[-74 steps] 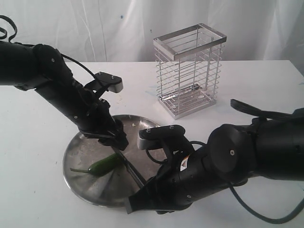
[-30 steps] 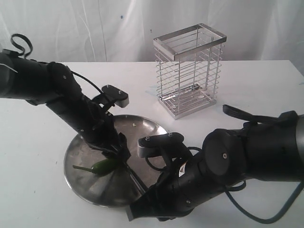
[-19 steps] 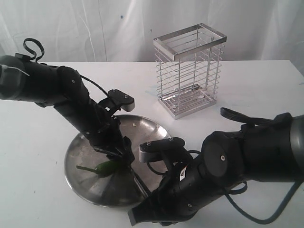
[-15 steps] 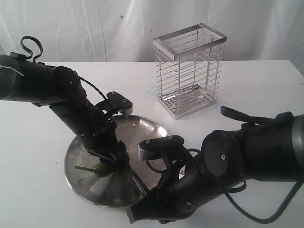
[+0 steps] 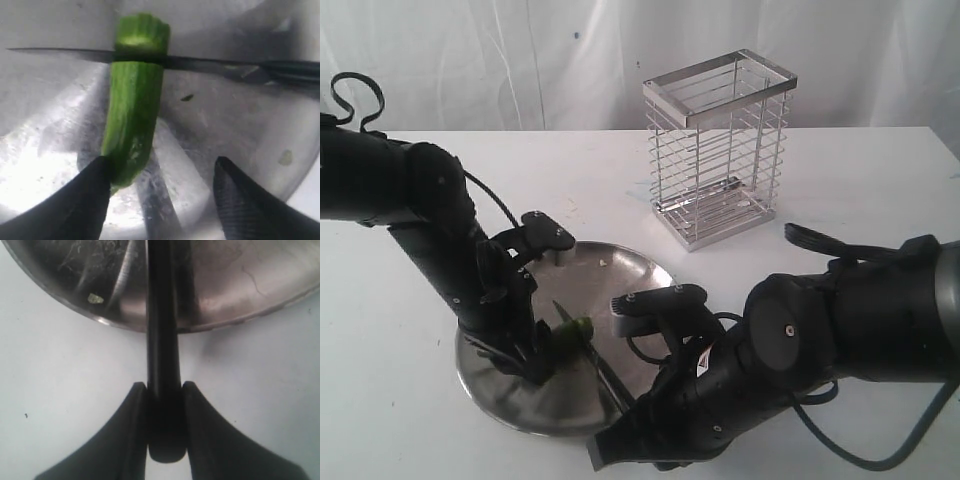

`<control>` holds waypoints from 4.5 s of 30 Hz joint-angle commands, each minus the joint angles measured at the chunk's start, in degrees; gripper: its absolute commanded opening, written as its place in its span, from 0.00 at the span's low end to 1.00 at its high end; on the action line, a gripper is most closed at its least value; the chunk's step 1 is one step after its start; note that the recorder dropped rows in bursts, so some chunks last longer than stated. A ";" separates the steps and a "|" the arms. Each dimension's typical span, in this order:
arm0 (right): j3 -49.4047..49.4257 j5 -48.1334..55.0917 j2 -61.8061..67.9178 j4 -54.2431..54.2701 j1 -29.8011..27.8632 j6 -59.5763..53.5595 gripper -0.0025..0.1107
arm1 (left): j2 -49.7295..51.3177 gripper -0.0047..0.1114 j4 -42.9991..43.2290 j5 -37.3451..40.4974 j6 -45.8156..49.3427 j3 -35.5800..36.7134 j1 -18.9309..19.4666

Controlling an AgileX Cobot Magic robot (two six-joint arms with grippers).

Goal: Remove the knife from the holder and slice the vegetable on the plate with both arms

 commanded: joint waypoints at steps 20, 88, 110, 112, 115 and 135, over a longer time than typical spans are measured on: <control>-0.63 10.34 -0.55 -5.73 0.08 1.95 0.03 | 1.63 0.41 -1.46 -6.71 -7.48 3.25 0.06; -12.01 36.26 -0.27 -27.04 4.00 10.78 0.03 | -5.41 0.07 -1.53 -1.15 -10.69 3.25 3.66; -11.50 33.42 -0.79 -36.51 -2.29 15.94 0.03 | -5.41 0.13 -6.86 -6.39 -10.41 10.13 3.41; -11.87 32.66 -1.19 -34.37 -2.29 15.69 0.03 | -5.41 0.22 -10.84 -9.00 -9.15 11.15 3.41; -11.87 31.41 -1.69 -31.25 -2.29 15.31 0.03 | -4.57 0.33 -17.77 -9.33 -5.50 11.33 3.41; -11.95 31.78 -2.92 -25.88 -2.29 10.60 0.03 | -4.18 0.62 -30.69 -16.45 0.75 11.20 1.16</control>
